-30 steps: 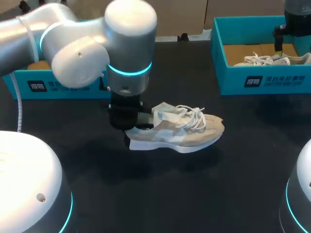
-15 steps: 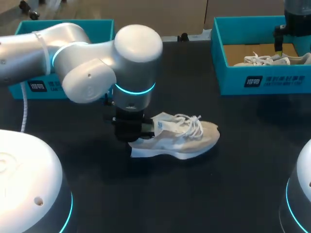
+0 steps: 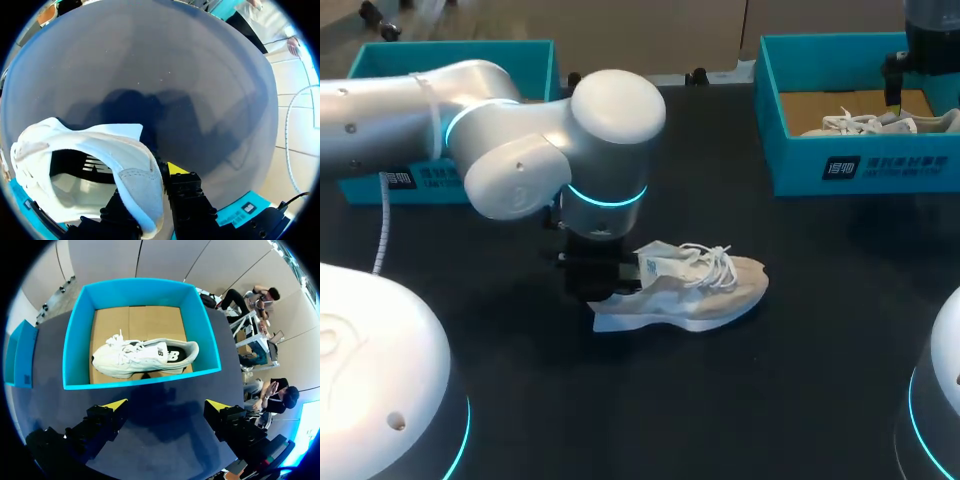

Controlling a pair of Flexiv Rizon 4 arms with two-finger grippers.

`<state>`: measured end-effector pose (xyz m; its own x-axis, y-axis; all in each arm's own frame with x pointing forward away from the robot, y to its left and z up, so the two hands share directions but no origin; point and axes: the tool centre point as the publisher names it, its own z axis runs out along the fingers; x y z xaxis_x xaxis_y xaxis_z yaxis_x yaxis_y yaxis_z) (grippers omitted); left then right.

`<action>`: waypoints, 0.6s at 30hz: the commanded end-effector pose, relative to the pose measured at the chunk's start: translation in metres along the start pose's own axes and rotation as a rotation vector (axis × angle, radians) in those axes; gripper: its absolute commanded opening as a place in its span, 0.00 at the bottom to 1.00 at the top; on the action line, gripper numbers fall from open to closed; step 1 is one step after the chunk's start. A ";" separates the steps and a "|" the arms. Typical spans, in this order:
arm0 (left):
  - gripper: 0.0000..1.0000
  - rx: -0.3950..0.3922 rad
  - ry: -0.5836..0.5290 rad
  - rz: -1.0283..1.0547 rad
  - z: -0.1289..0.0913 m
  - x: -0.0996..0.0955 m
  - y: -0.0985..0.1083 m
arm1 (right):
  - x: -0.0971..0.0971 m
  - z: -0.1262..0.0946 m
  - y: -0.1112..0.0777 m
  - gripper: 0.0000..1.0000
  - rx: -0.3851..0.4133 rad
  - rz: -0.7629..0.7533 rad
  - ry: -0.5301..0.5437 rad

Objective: Take the shoe out of the shoebox, open the shoe tongue, remove and reinsert the insole, then place the shoe into the shoebox

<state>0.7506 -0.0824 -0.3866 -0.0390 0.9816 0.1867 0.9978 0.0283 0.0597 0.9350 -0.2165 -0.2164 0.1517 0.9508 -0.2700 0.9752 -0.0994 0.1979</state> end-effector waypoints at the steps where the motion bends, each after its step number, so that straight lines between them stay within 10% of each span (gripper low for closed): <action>1: 0.29 0.011 -0.004 0.011 0.005 -0.003 0.002 | 0.000 0.000 0.000 1.00 -0.001 0.000 0.000; 13: 0.73 0.018 -0.071 0.036 -0.010 -0.001 0.002 | 0.000 0.000 0.000 1.00 -0.001 0.000 0.000; 18: 0.75 -0.003 -0.147 0.012 -0.039 0.002 0.006 | 0.000 0.000 0.000 1.00 -0.001 0.000 0.000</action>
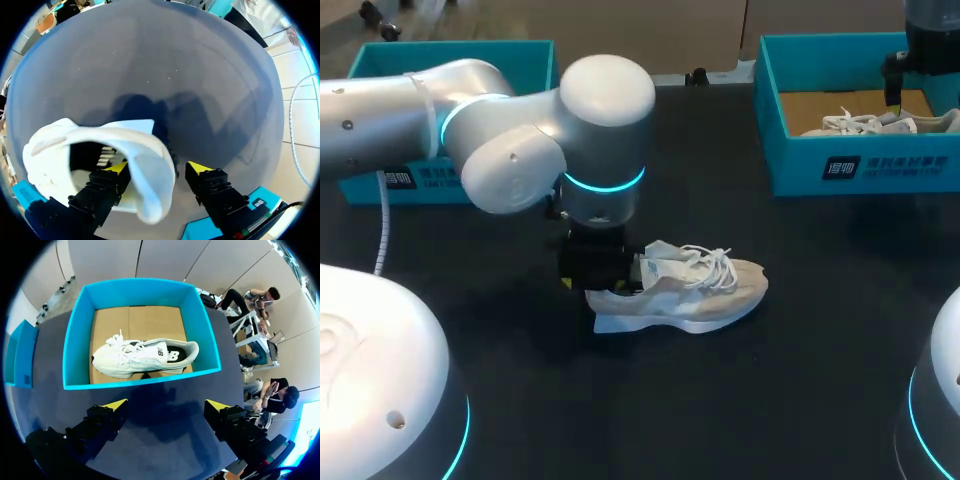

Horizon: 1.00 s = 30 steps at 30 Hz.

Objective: Take the shoe out of the shoebox, open the shoe tongue, remove and reinsert the insole, then place the shoe into the shoebox

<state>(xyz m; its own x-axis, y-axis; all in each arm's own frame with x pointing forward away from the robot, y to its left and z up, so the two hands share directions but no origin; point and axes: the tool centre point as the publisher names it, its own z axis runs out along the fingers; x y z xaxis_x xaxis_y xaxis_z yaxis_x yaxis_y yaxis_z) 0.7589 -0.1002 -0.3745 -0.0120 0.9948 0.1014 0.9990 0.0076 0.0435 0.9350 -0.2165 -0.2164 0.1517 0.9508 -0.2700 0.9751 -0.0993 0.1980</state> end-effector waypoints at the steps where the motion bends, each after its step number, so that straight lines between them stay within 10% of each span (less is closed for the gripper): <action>1: 0.77 -0.021 -0.067 -0.012 -0.029 0.016 -0.003 | 0.000 0.000 0.000 1.00 0.000 0.000 0.000; 14: 0.82 0.043 -0.232 -0.112 -0.068 0.020 0.004 | 0.000 0.000 0.000 1.00 0.000 0.000 0.000; 16: 1.00 0.065 -0.273 -0.148 -0.072 0.025 0.004 | 0.000 0.000 0.000 1.00 0.000 0.000 0.000; 30: 1.00 0.162 -0.437 -0.278 -0.091 0.046 -0.018 | 0.000 0.000 0.000 1.00 0.000 0.000 0.000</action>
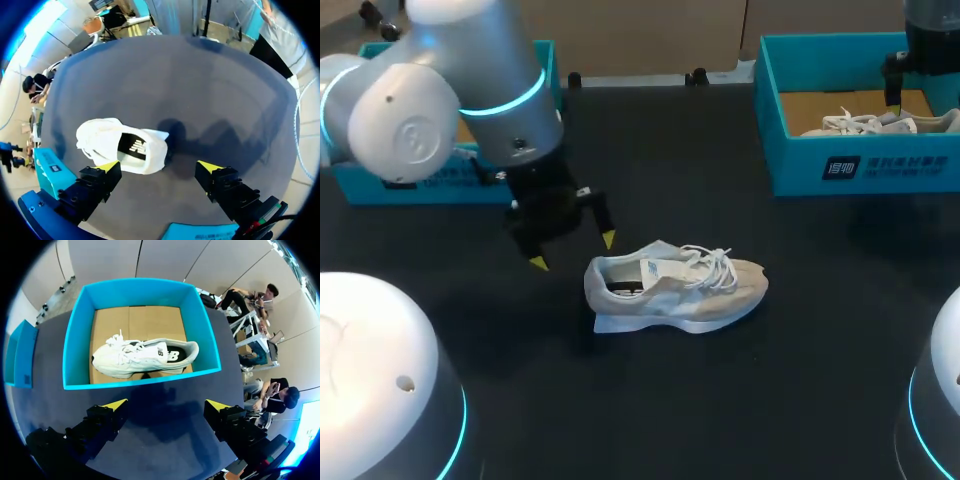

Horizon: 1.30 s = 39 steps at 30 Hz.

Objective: Take the shoe out of the shoebox, open the shoe tongue, remove and reinsert the insole, then place the shoe into the shoebox

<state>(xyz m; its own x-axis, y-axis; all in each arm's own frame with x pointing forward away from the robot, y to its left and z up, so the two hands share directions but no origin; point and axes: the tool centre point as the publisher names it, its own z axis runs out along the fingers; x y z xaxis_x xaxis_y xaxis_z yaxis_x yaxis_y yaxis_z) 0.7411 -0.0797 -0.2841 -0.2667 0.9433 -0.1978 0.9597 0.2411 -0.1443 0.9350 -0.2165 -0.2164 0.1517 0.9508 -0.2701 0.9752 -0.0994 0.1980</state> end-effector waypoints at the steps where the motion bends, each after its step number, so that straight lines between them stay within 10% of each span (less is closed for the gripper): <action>1: 1.00 0.005 -0.136 -0.024 -0.008 0.018 -0.001 | 0.000 0.000 0.000 1.00 -0.001 0.000 0.000; 12: 1.00 0.049 -0.180 -0.133 -0.017 0.051 0.010 | 0.000 0.000 0.000 1.00 -0.001 0.000 0.000; 30: 1.00 0.054 -0.175 -0.164 -0.018 0.051 0.010 | 0.000 0.000 0.000 1.00 -0.001 0.000 0.000; 39: 1.00 0.222 -0.197 -0.448 -0.015 0.058 0.023 | 0.000 0.000 0.000 1.00 -0.001 0.000 0.000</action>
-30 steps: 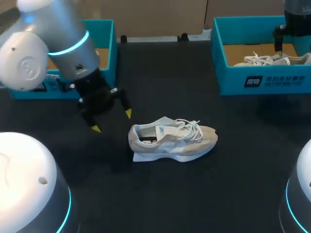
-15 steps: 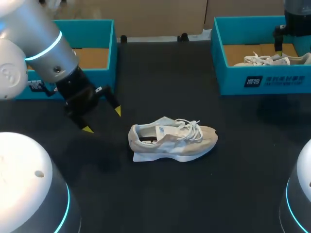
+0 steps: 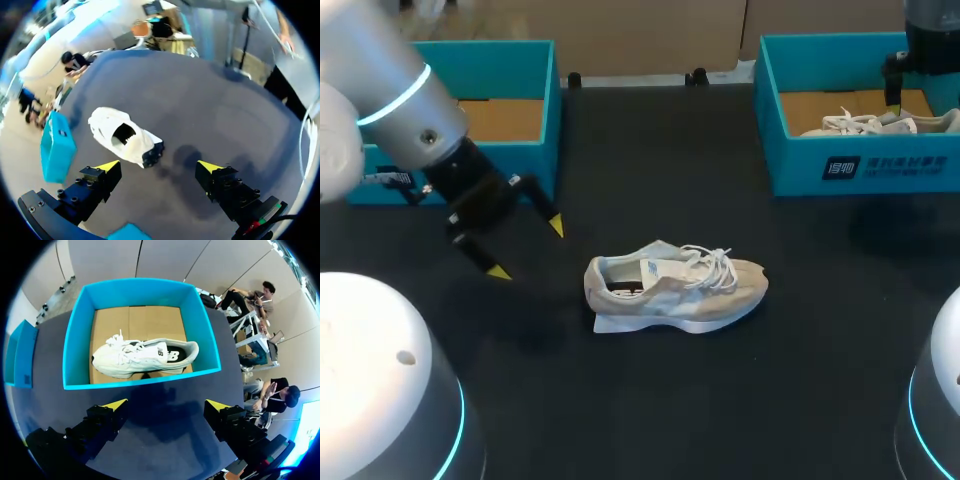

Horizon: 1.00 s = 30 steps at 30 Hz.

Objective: Take the shoe out of the shoebox, open the shoe tongue, remove and reinsert the insole, then place the shoe into the shoebox

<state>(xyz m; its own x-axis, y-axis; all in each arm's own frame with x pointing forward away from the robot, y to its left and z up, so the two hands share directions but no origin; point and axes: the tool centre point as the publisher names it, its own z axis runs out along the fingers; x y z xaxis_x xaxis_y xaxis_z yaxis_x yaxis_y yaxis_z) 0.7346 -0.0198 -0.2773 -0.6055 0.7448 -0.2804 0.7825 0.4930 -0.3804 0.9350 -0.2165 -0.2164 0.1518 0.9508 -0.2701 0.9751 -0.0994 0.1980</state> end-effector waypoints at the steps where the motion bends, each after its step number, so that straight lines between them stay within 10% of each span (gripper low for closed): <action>1: 1.00 0.071 -0.016 -0.124 0.003 -0.003 0.018 | 0.000 0.000 0.000 1.00 -0.001 0.000 0.000; 30: 1.00 0.320 -0.401 -0.695 0.039 0.040 0.064 | 0.000 0.000 0.000 1.00 -0.001 0.000 0.000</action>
<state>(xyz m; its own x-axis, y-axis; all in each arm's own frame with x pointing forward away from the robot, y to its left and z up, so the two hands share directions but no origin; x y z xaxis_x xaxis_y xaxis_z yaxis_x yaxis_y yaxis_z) 0.7541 0.0237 -0.3372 -0.9845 0.1083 -0.1382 0.1756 0.6066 -0.7754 0.9350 -0.2164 -0.2164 0.1518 0.9508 -0.2701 0.9751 -0.0994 0.1980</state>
